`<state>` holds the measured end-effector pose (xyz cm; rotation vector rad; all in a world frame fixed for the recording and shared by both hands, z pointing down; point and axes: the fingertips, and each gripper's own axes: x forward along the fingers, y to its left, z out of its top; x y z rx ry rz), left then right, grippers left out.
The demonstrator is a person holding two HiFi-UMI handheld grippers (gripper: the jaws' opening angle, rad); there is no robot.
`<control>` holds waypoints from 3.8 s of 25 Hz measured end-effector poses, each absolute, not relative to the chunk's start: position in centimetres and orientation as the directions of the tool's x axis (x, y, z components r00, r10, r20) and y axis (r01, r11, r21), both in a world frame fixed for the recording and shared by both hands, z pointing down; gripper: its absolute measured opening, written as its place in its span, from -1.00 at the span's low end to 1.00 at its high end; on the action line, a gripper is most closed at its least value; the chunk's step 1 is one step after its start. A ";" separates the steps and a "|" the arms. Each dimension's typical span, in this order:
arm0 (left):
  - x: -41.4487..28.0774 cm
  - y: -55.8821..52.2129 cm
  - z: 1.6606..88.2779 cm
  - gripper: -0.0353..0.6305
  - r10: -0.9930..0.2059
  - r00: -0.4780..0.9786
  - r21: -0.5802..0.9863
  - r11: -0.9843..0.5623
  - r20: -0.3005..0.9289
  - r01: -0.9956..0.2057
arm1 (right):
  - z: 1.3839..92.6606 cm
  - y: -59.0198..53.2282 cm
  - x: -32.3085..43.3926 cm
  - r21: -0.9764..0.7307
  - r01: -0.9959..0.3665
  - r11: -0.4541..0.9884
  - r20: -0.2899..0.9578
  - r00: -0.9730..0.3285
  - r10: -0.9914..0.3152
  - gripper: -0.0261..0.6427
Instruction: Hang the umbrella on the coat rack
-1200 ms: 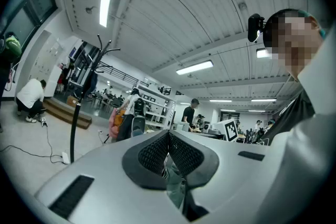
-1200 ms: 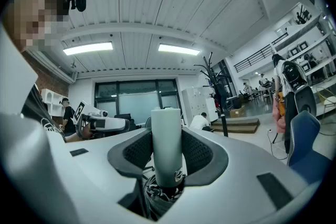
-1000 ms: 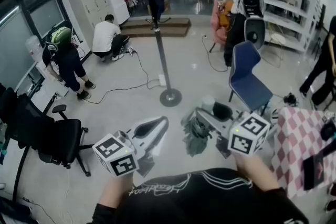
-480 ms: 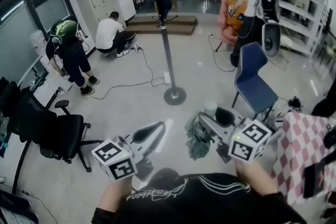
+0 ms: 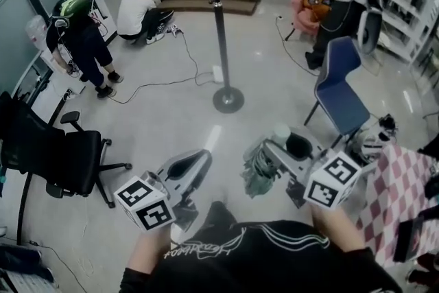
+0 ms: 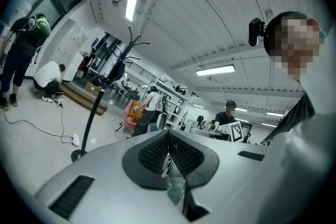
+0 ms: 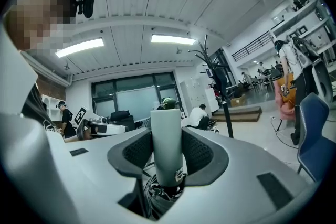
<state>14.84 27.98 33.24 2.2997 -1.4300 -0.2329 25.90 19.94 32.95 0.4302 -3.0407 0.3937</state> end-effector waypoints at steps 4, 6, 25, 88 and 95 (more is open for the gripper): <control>10.7 23.6 35.5 -0.89 -0.877 0.469 0.418 -0.389 0.105 -0.821 | 35.4 15.8 22.0 -0.269 -0.310 0.912 0.114 -0.950 -0.289 -0.41; 8.4 20.8 36.2 -0.89 -0.868 0.483 0.432 -0.394 0.115 -0.811 | 36.1 13.4 19.9 -0.276 -0.329 0.903 0.131 -0.944 -0.304 -0.41; -6.3 2.7 37.7 -0.89 -0.778 0.612 0.404 -0.520 0.141 -0.753 | 36.6 -3.0 5.4 -0.271 -0.487 0.830 0.176 -0.873 -0.455 -0.41; -15.7 -29.9 39.8 -0.76 -0.639 0.741 0.458 -0.607 0.206 -0.650 | 36.4 -33.0 -9.6 -0.338 -0.490 0.804 0.204 -0.872 -0.446 -0.40; -17.3 -31.8 39.0 -0.78 -0.633 0.748 0.456 -0.615 0.202 -0.643 | 36.5 -34.4 -10.8 -0.346 -0.510 0.788 0.191 -0.860 -0.473 -0.40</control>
